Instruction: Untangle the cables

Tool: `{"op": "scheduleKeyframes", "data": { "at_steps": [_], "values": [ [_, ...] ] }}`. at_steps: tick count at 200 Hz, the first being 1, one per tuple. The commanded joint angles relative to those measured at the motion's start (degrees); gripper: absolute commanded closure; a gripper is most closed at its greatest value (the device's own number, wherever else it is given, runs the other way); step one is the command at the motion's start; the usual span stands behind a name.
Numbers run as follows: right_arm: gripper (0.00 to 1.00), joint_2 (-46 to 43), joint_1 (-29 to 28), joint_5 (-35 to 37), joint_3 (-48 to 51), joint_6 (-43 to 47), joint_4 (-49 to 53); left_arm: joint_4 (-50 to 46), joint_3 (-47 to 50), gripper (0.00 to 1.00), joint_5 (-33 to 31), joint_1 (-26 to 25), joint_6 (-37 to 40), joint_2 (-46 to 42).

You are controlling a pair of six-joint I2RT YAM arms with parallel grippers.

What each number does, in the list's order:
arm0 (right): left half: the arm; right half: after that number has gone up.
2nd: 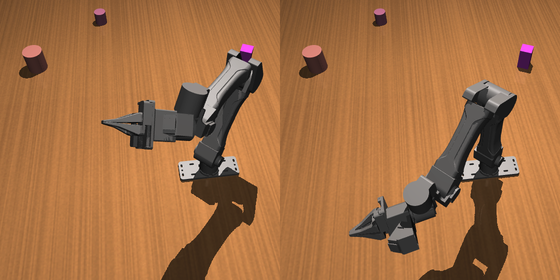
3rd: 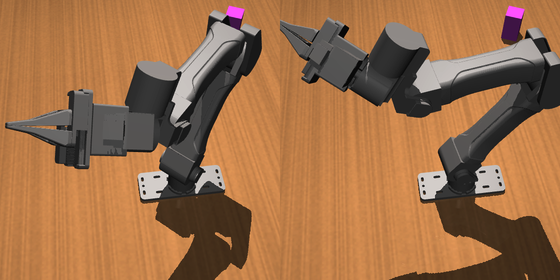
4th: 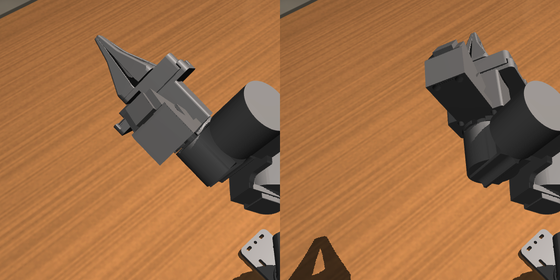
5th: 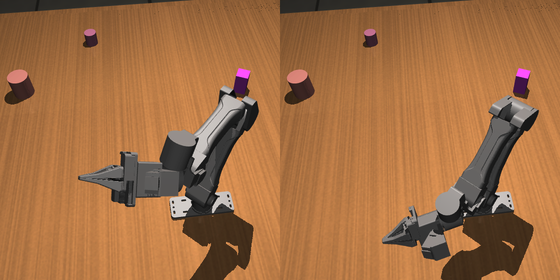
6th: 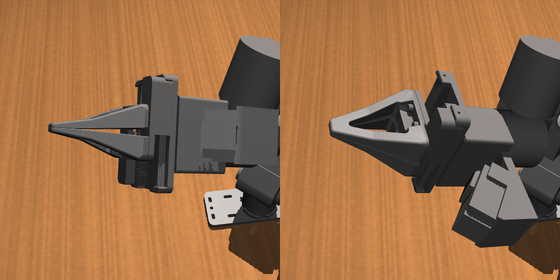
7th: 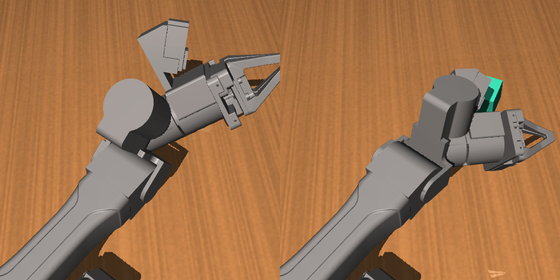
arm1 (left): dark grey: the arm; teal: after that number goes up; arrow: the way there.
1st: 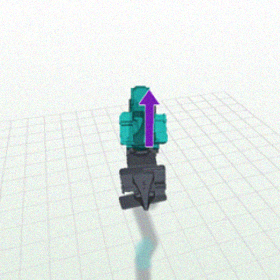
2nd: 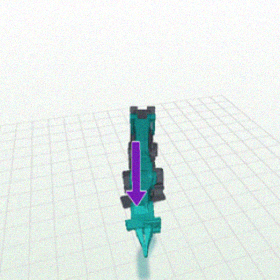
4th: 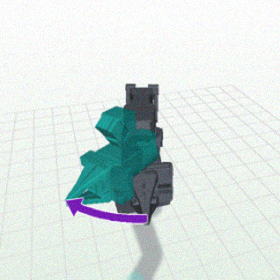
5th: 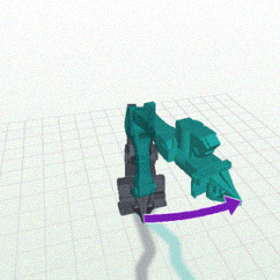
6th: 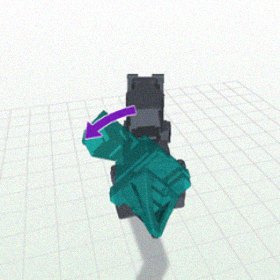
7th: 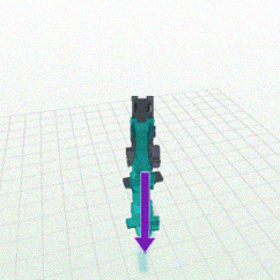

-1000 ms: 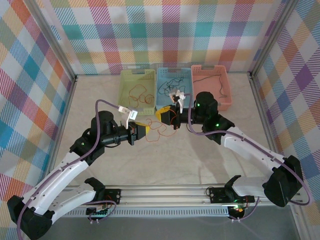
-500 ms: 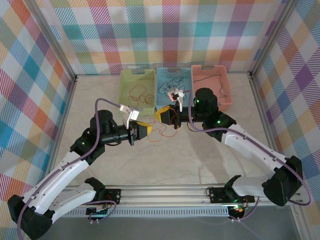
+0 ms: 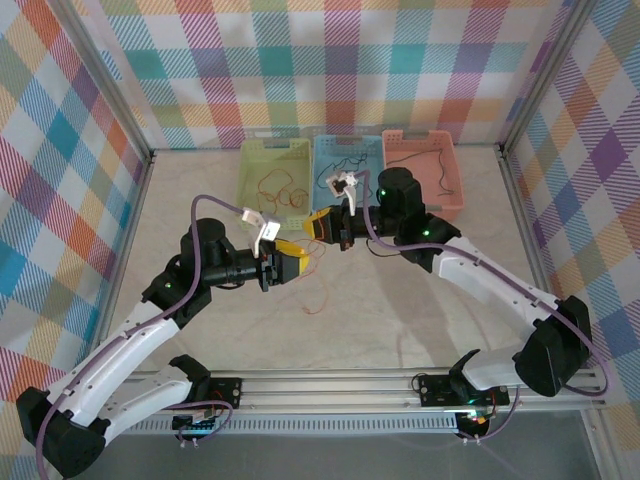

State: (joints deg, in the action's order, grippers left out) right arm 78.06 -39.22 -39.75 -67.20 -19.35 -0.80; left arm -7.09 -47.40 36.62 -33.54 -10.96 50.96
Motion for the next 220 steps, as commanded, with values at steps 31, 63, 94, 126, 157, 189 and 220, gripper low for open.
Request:
{"op": "scheduleKeyframes", "data": {
  "at_steps": [31, 63, 94, 126, 157, 189, 220],
  "values": [
    [0.9, 2.3, -0.3, -0.5, -2.9, -1.7, 0.5, 2.1, -0.5, 0.35, -0.6, 0.1, 0.5, 0.7],
    [0.9, 2.9, -0.3, -0.4, -3.0, -2.4, 0.5, 2.0, -0.9, 0.24, -0.8, -0.7, 2.1, 2.3],
    [0.9, 3.0, -0.3, -0.7, -3.2, -2.7, 0.3, 1.3, -1.7, 0.21, -1.7, -1.4, 4.3, 4.7],
    [0.9, 3.3, -0.3, -0.5, -3.5, -2.8, 0.3, 2.6, -2.5, 0.2, -0.8, -2.8, 4.6, 7.8],
    [0.9, 3.7, -0.3, -0.4, -3.6, -3.2, -0.1, 3.0, -3.0, 0.21, -3.2, -5.6, 5.0, 10.3],
    [0.9, 3.6, -0.3, -0.2, -3.2, -2.9, -0.1, 2.4, -2.6, 0.43, -4.9, -6.4, 5.0, 10.7],
    [0.9, 2.9, -0.3, 0.0, -2.2, -2.8, -1.1, 2.4, -2.0, 0.96, -7.2, -6.6, 3.4, 10.2]
  ]
}}
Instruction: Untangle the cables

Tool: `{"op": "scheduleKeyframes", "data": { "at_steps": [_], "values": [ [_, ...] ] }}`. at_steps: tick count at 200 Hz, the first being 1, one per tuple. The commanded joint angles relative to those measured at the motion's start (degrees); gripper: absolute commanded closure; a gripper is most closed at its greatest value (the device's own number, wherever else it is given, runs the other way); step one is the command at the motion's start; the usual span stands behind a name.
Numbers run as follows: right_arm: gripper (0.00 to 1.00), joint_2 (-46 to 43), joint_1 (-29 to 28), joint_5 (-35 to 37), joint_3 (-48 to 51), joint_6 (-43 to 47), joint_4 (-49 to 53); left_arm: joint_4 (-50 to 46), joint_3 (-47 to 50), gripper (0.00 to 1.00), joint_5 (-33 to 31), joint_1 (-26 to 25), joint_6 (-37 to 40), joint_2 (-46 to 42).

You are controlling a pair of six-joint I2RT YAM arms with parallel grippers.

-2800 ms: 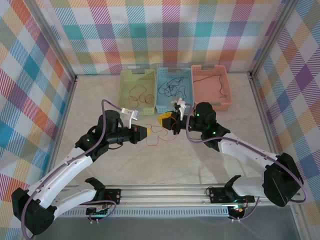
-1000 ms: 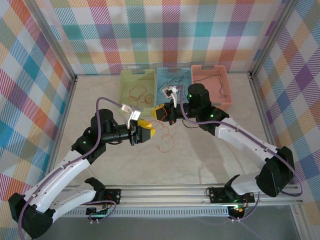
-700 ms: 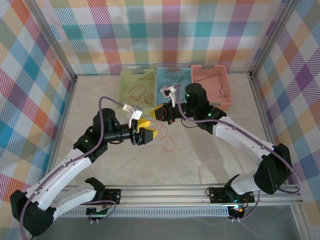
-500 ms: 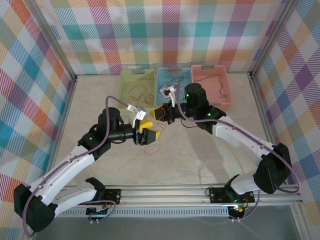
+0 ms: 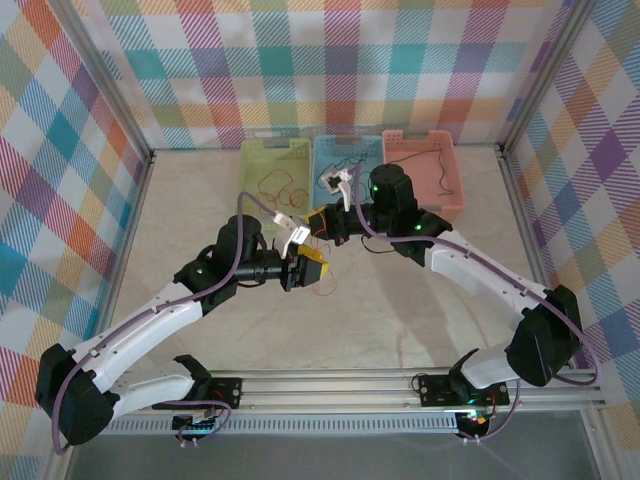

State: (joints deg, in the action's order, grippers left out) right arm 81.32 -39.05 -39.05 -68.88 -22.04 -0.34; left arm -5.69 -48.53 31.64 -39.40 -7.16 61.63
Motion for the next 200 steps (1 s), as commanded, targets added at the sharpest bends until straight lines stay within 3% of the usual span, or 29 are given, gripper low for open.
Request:
{"op": "scheduleKeyframes", "data": {
  "at_steps": [1, 32, 45, 69, 84, 107, 133, 170, 200],
  "values": [
    [0.9, -0.4, -0.5, -0.7, -0.5, -0.1, -1.6, 0.9, -1.0, 0.97, -2.3, -0.8, -0.4, -0.5],
    [0.73, -2.0, -0.5, 2.1, 2.3, 2.4, -0.7, -2.5, -0.8, 1.0, -6.5, -0.8, -1.9, -3.2],
    [0.6, -3.0, -0.5, 4.4, 3.9, 4.9, 0.8, -4.7, -0.9, 1.0, -9.2, -0.8, -2.2, -5.0],
    [0.38, -6.1, -0.5, 8.5, 9.4, 8.5, 0.5, -9.7, -2.3, 1.0, -17.2, -0.8, -3.2, -8.4],
    [0.32, -8.7, -0.5, 8.4, 13.0, 11.2, 0.5, -13.6, -2.7, 1.0, -22.3, -0.7, -4.2, -10.7],
    [0.29, -13.1, -0.5, 4.4, 19.2, 17.0, -1.8, -15.2, -3.5, 1.0, -28.9, 0.5, -6.3, -13.2],
    [0.29, -16.6, -0.5, 5.3, 24.7, 20.3, -8.2, -17.2, -6.0, 1.0, -32.4, 3.4, -8.6, -12.0],
    [0.3, -17.2, -0.5, 20.2, 32.7, 21.4, -19.8, -19.4, -12.5, 1.0, -32.1, 9.0, -11.0, -8.8],
    [0.31, -13.7, -0.4, 31.5, 38.1, 22.3, -26.9, -24.0, -24.3, 1.0, -32.5, 12.4, -10.8, -1.9]
  ]
}}
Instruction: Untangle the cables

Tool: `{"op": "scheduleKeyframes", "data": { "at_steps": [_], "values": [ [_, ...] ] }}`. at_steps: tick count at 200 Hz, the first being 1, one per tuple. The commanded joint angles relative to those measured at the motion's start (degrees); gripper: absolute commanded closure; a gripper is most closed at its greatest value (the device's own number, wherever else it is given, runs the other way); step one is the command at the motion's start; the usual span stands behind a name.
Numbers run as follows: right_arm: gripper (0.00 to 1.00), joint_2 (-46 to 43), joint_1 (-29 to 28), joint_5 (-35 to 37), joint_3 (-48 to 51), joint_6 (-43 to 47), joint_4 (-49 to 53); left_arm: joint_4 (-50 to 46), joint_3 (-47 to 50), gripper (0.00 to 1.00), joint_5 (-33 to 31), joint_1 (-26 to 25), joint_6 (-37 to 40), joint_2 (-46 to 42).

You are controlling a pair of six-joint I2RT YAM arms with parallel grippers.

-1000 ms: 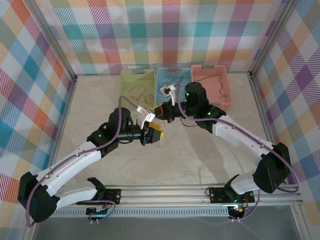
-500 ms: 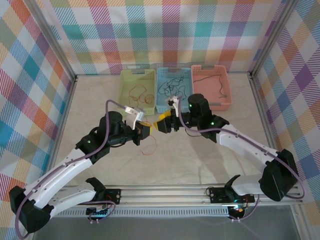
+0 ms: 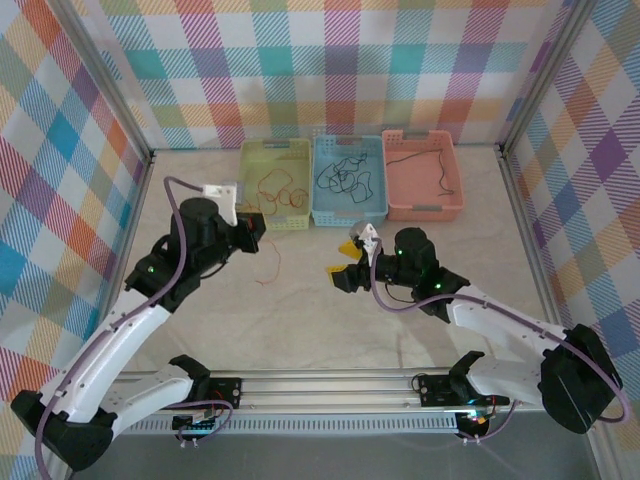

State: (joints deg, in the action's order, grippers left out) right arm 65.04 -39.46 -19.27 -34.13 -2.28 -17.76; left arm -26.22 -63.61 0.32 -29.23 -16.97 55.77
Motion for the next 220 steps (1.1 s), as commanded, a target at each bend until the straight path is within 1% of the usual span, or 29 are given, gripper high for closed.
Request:
{"op": "scheduleKeyframes", "data": {
  "at_steps": [1, 19, 48, 61, 80, 108, 136, 155, 175, 200, 201, 211, 220],
  "values": [
    [0.31, 2.7, 0.0, 12.0, 3.4, 2.5, -9.6, -3.6, -9.7, 1.0, -1.2, 2.3, -1.0, 4.3],
    [0.31, 5.7, 0.0, 15.6, 3.7, 1.3, -10.3, -4.2, -16.4, 1.0, -0.8, 3.0, -0.2, 8.4],
    [0.32, 11.0, 0.0, 15.5, 4.2, 1.2, -13.8, -4.8, -27.4, 1.0, -0.4, 5.1, 2.0, 17.4],
    [0.33, 12.9, 0.1, 15.6, 4.2, 0.2, -15.0, -5.1, -32.5, 1.0, -1.1, 5.9, 2.9, 21.8],
    [0.33, 15.3, 0.0, 14.8, 3.6, 0.0, -15.4, -4.0, -37.9, 1.0, 0.0, 8.4, 3.0, 28.0],
    [0.33, 15.9, 0.0, 14.4, 3.2, -0.1, -14.8, -3.7, -45.9, 1.0, 1.2, 11.9, 2.9, 37.2],
    [0.34, 16.2, 0.1, 14.4, 3.0, -0.1, -14.6, -3.4, -52.9, 1.0, 2.1, 14.2, 3.3, 46.2],
    [0.33, 16.4, 0.0, 14.4, 2.8, 0.0, -14.3, -4.1, -57.2, 1.0, 3.7, 14.8, 3.9, 52.7],
    [0.34, 16.6, 0.0, 14.0, 2.4, 0.0, -14.0, -7.7, -62.4, 1.0, 4.9, 14.8, 4.5, 60.2],
    [0.34, 17.0, 0.0, 13.7, 2.0, 0.0, -13.5, -7.9, -63.3, 1.0, 5.3, 15.0, 4.4, 67.3],
    [0.34, 17.0, 0.0, 13.6, 2.0, 0.0, -13.6, -8.0, -63.3, 1.0, 5.3, 15.0, 4.4, 67.6],
    [0.34, 17.1, 0.0, 13.5, 2.0, 0.1, -13.3, -8.3, -63.7, 0.86, 5.6, 15.6, 4.0, 70.5],
    [0.34, 17.1, 0.0, 13.6, 1.9, 0.2, -13.3, -10.3, -65.4, 0.8, 6.4, 16.2, 3.5, 73.3]
  ]
}}
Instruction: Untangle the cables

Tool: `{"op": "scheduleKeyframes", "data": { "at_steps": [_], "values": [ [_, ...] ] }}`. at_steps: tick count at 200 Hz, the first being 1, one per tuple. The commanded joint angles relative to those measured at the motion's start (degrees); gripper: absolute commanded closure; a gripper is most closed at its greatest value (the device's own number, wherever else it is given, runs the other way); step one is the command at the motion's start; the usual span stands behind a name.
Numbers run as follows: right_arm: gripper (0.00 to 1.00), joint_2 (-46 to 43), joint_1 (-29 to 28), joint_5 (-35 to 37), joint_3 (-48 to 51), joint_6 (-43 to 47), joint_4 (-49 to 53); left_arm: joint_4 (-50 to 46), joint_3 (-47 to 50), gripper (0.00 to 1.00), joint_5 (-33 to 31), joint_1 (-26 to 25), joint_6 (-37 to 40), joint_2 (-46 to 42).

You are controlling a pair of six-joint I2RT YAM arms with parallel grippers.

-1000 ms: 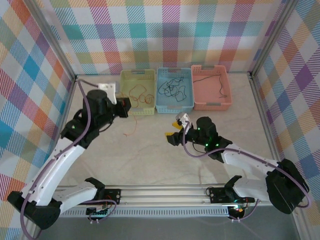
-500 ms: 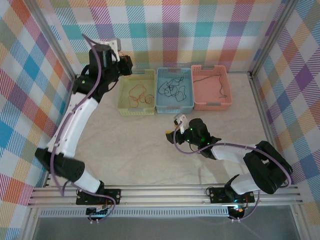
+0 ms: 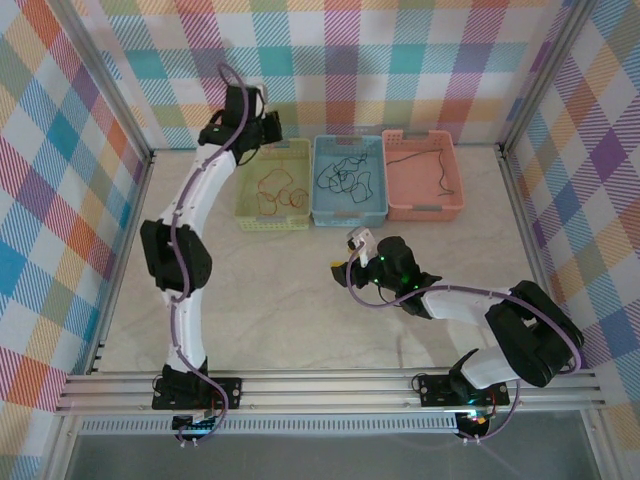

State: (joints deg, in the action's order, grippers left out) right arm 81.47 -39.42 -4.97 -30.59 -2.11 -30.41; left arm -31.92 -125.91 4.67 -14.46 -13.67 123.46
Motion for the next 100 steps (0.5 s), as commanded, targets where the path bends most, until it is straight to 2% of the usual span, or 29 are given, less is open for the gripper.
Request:
{"op": "scheduleKeyframes", "data": {
  "at_steps": [1, 16, 28, 53, 66, 100],
  "values": [
    [0.34, 0.6, 0.0, -0.7, -1.7, 0.0, -0.6, -4.9, -3.3, 0.8, 2.1, 1.5, 0.1, 5.8],
    [0.34, 0.6, 0.0, -0.7, -1.6, 0.0, -0.6, -8.3, -5.3, 0.69, 2.9, 2.5, -1.4, 9.2],
    [0.34, 0.7, 0.0, -0.7, -1.7, 0.0, -0.5, -8.9, -4.8, 0.55, 3.2, 2.7, -2.0, 9.0],
    [0.34, 1.0, 0.0, -0.9, -2.1, -0.2, -0.4, -5.1, 2.9, 0.37, 3.0, 2.0, -2.6, 0.8],
    [0.34, 1.0, 0.0, -1.0, -2.1, -0.2, -0.2, -1.8, 9.1, 0.31, 2.0, 1.5, -2.8, -5.8],
    [0.34, 1.0, 0.0, -0.8, -2.0, -0.3, -0.3, 6.4, 25.6, 0.26, 0.6, 0.2, -4.7, -23.1]
  ]
}}
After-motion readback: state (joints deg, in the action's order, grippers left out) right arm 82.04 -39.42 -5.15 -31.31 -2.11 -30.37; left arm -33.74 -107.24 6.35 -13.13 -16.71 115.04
